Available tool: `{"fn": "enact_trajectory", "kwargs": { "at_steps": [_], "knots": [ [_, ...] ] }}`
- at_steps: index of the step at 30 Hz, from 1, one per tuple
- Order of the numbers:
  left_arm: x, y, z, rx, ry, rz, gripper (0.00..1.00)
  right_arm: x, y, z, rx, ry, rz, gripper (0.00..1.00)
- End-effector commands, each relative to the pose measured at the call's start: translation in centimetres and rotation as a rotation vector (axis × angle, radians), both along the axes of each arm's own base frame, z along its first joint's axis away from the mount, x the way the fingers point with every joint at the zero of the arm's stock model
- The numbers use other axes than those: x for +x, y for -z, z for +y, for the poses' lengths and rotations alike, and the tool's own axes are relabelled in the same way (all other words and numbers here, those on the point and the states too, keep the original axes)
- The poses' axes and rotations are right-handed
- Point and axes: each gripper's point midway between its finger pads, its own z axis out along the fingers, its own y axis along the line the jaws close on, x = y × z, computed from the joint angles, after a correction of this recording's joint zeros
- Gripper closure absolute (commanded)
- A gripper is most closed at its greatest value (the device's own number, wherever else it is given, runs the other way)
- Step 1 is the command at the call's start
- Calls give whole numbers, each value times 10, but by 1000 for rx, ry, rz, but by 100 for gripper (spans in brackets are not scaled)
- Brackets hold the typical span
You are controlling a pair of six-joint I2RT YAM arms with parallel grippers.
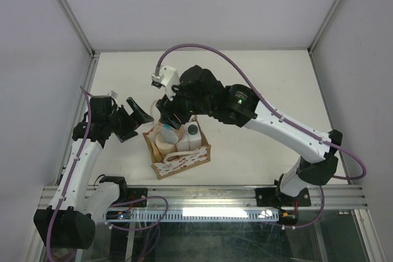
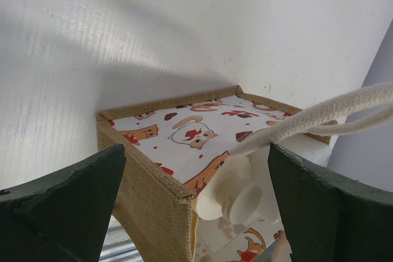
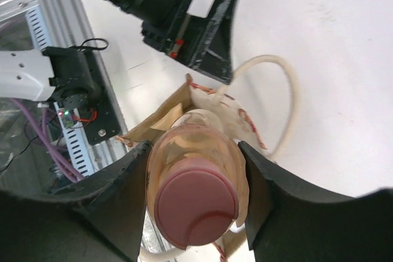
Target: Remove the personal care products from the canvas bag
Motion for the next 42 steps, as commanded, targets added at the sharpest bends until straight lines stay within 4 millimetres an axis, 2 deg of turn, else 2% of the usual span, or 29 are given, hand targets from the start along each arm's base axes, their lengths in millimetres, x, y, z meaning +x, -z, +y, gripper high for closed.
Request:
{"fn": "enact_trajectory", "kwargs": {
  "at_steps": [1,4,7,12,15,19,26,30,34,37,42],
  "knots": [
    [18,-23,1,-8,-7,-88,1,26,-112,-38,227,167,-151,100],
    [19,-24,1,-7,-7,-87,1,37,-133,-56,245,219,-176,100],
    [20,-23,1,-6,-6,-86,1,51,-145,-75,246,279,-193,100],
    [22,-23,1,-8,-1,-83,1,91,-139,-106,230,415,-224,100],
    [24,-26,1,-2,7,-90,1,128,-118,-126,219,515,-237,100],
    [26,-30,0,1,20,-97,1,176,-76,-143,191,624,-246,100],
    [27,-31,-1,9,41,-91,1,247,-30,-169,229,761,-285,100],
    [29,-32,-1,21,55,-90,1,280,-5,-176,219,805,-287,100],
    [36,-41,7,90,75,-117,1,308,14,-176,207,826,-277,100],
    [43,-50,17,164,78,-129,1,323,23,-174,211,837,-298,100],
    [48,-50,21,202,97,-129,1,351,38,-175,184,895,-291,100]
  ]
}}
